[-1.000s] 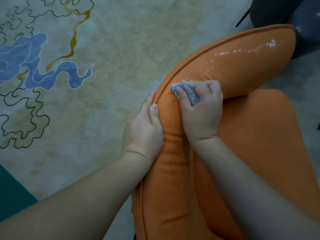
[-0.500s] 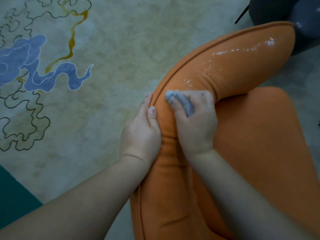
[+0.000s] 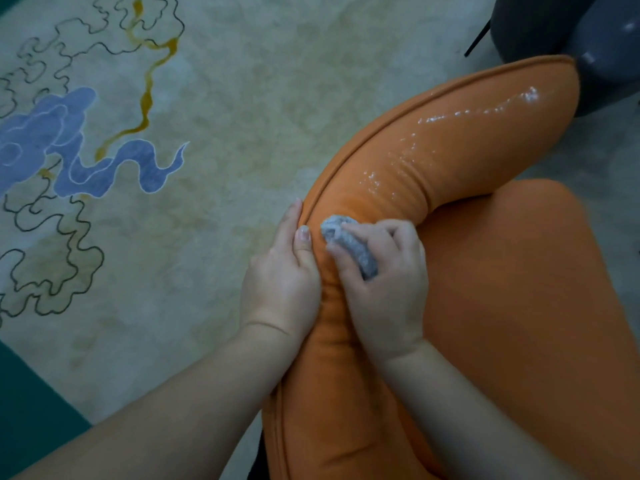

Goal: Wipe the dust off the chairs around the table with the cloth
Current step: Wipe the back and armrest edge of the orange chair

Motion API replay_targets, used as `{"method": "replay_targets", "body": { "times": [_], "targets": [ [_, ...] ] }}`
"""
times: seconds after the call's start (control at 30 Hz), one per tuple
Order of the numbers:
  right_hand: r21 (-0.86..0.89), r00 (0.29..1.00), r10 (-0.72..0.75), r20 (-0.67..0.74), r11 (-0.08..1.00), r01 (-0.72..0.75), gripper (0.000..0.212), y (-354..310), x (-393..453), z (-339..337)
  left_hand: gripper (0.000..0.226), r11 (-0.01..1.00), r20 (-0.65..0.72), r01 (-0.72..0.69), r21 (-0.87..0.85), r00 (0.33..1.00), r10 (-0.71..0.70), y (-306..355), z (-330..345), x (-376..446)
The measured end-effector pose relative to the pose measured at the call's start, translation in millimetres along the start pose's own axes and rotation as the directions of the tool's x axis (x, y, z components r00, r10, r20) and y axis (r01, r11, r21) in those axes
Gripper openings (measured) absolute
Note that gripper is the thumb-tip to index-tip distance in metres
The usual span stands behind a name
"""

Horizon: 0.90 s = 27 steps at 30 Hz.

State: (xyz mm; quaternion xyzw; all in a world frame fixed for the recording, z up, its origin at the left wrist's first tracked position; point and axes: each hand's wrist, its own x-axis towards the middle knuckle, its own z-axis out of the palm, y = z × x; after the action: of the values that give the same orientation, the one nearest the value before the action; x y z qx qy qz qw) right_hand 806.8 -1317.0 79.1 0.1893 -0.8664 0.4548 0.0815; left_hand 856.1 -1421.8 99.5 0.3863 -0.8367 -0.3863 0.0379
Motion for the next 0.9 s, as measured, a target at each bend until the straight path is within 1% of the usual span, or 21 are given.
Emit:
{"method": "replay_targets", "body": {
  "times": [0.07, 0.1, 0.23, 0.33, 0.4, 0.47, 0.5, 0.57, 0.6, 0.67, 0.73, 0.8, 0.87, 0.9],
  "targets": [
    [-0.019, 0.999, -0.026, 0.048, 0.999, 0.027, 0.027, 3, 1, -2, 0.043, 1.0, 0.009, 0.006, 0.002, 1.0, -0.006, 1, 0, 0],
    [-0.024, 0.999, -0.023, 0.046, 0.999, 0.024, 0.026, 6, 10, -1, 0.044, 1.0, 0.012, 0.006, 0.0, 1.0, -0.006, 1, 0, -1],
    [-0.009, 0.997, 0.076, -0.01, 0.997, -0.076, 0.021, 13, 49, 8, 0.044, 1.0, 0.01, -0.014, -0.024, 1.0, 0.014, 1, 1, -1],
    [0.073, 0.995, 0.098, -0.015, 0.993, -0.096, 0.019, 16, 31, 0, 0.055, 1.0, 0.03, -0.021, -0.021, 0.999, 0.022, 2, 1, -3],
    [0.11, 0.997, 0.063, 0.035, 0.992, -0.066, 0.022, 12, 6, -8, 0.055, 1.0, 0.041, -0.014, -0.014, 0.999, 0.014, 3, -1, -4],
    [0.064, 0.996, 0.025, 0.081, 0.998, -0.03, 0.025, 12, 0, -7, 0.048, 1.0, 0.051, -0.009, -0.009, 0.999, 0.009, 3, -2, -4],
    [0.038, 0.996, 0.053, 0.072, 0.998, -0.056, 0.023, 14, 8, -4, 0.047, 1.0, 0.056, -0.008, -0.006, 0.998, 0.009, 3, -2, -4],
    [0.044, 0.986, 0.166, -0.009, 0.985, -0.166, 0.015, 14, 30, 5, 0.048, 1.0, 0.078, 0.008, 0.009, 0.997, -0.009, 6, -2, -4],
    [0.062, 0.978, 0.2, -0.062, 0.979, -0.197, 0.013, 14, 37, 8, 0.049, 1.0, 0.097, 0.015, 0.02, 0.995, -0.017, 7, -3, -3],
    [0.099, 0.961, 0.225, -0.162, 0.972, -0.211, 0.012, 15, 35, 10, 0.054, 0.998, 0.143, 0.003, 0.06, 0.99, -0.011, 9, -7, -3],
    [0.105, 0.936, 0.248, -0.25, 0.968, -0.229, 0.016, 18, 27, 7, 0.058, 0.992, 0.189, -0.081, 0.099, 0.98, 0.061, 12, -11, 7],
    [0.11, 0.899, 0.301, -0.318, 0.954, -0.28, 0.019, 21, 34, 3, 0.055, 0.983, 0.248, -0.171, 0.07, 0.957, 0.148, 17, -8, 32],
    [0.12, 0.849, 0.356, -0.392, 0.934, -0.336, 0.019, 21, 57, 3, 0.049, 0.978, 0.296, -0.206, 0.016, 0.936, 0.193, 30, -1, 60],
    [0.11, 0.84, 0.361, -0.406, 0.931, -0.347, 0.018, 20, 70, 4, 0.047, 0.978, 0.303, -0.208, -0.007, 0.932, 0.201, 37, 4, 71]
  ]
}}
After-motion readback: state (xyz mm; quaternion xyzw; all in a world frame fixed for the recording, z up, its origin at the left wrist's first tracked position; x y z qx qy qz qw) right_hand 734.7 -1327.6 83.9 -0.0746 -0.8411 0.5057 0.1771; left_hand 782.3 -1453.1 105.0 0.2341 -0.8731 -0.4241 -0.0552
